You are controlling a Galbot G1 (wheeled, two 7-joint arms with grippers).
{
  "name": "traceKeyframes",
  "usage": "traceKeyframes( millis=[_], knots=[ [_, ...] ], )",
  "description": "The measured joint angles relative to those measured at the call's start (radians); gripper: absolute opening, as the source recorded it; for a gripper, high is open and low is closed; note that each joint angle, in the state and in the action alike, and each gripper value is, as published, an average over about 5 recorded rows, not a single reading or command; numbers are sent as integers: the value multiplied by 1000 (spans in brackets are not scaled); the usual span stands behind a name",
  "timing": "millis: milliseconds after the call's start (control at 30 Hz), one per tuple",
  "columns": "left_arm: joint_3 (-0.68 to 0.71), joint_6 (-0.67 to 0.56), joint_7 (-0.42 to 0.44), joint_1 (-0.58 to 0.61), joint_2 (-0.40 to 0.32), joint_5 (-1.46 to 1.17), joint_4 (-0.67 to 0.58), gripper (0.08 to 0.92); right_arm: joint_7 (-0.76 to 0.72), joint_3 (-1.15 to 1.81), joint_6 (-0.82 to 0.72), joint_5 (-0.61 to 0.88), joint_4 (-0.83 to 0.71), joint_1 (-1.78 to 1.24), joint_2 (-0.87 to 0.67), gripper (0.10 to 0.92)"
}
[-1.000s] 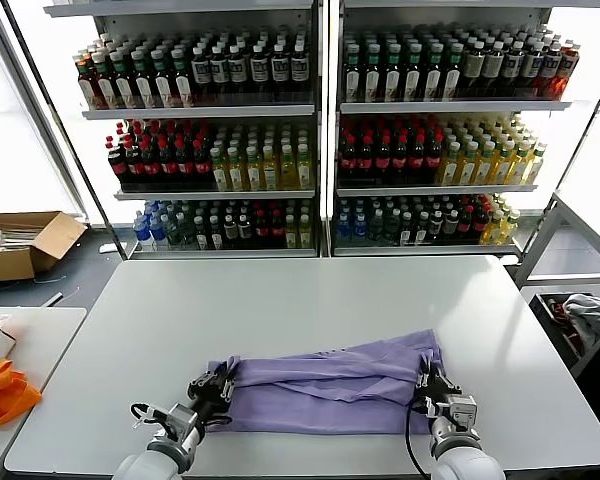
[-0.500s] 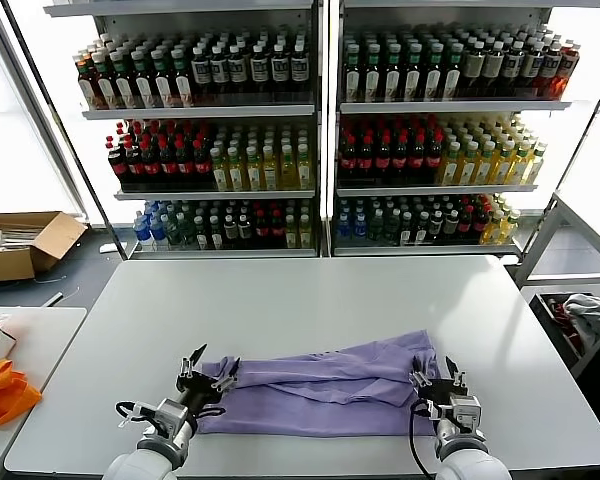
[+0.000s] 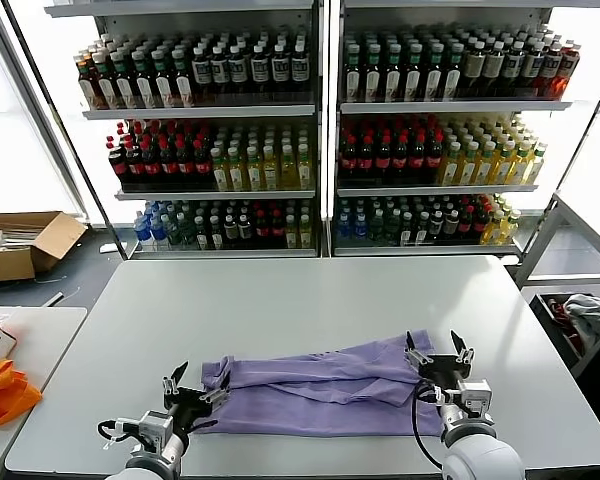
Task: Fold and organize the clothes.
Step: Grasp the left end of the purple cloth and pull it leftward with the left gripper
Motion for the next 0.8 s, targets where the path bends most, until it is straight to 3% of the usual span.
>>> traceKeyframes(
  millis=[600, 800],
  knots=[
    [-23, 62, -59, 5, -55, -179, 22, 823, 0, -17, 1, 5, 16, 8, -9, 823],
    [-19, 60, -61, 8, -57, -201, 31, 716, 0, -22, 0, 3, 21, 8, -7, 823]
  ],
)
